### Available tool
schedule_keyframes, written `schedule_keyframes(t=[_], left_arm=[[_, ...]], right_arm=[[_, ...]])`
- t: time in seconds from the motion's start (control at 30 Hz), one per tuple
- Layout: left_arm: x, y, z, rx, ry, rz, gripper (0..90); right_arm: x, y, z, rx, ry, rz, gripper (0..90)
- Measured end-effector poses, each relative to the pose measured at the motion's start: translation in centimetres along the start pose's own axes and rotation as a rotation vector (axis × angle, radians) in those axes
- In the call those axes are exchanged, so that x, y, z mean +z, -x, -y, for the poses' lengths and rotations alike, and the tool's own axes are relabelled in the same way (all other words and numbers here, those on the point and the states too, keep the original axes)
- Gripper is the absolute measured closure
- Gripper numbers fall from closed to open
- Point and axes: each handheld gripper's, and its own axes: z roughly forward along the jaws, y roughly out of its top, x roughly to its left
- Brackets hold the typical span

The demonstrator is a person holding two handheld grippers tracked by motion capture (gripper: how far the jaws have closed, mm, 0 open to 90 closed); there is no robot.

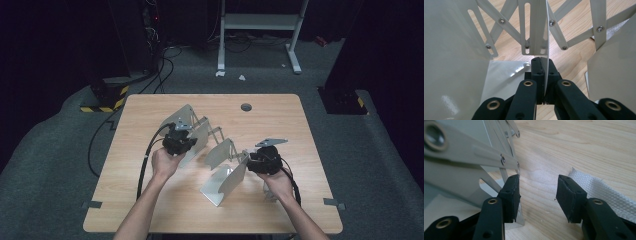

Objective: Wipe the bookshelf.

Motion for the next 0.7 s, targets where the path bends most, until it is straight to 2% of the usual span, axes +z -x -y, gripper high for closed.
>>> schedule_keyframes(t=[0.27,0.33,0.4,0.53,0.7], left_arm=[[-0.3,-0.2,0.8,-0.033,0.031,0.000,86.9],[-0.3,0.0,0.9,-0.008,0.035,-0.017,88.0],[-0.4,0.1,0.8,0.006,0.031,-0.023,88.7],[-0.3,0.1,0.7,0.007,0.025,-0.014,88.9],[-0.1,0.3,0.5,0.015,0.024,0.010,88.9]], right_arm=[[1.2,1.0,0.0,0.029,-0.021,0.025,52.0],[1.5,1.4,-0.1,0.047,-0.022,0.020,52.0],[1.6,1.4,-0.1,0.041,-0.016,0.016,52.1],[1.5,1.1,-0.1,0.029,-0.018,0.015,53.8],[1.4,0.7,0.2,0.027,-0.024,-0.011,56.6]])
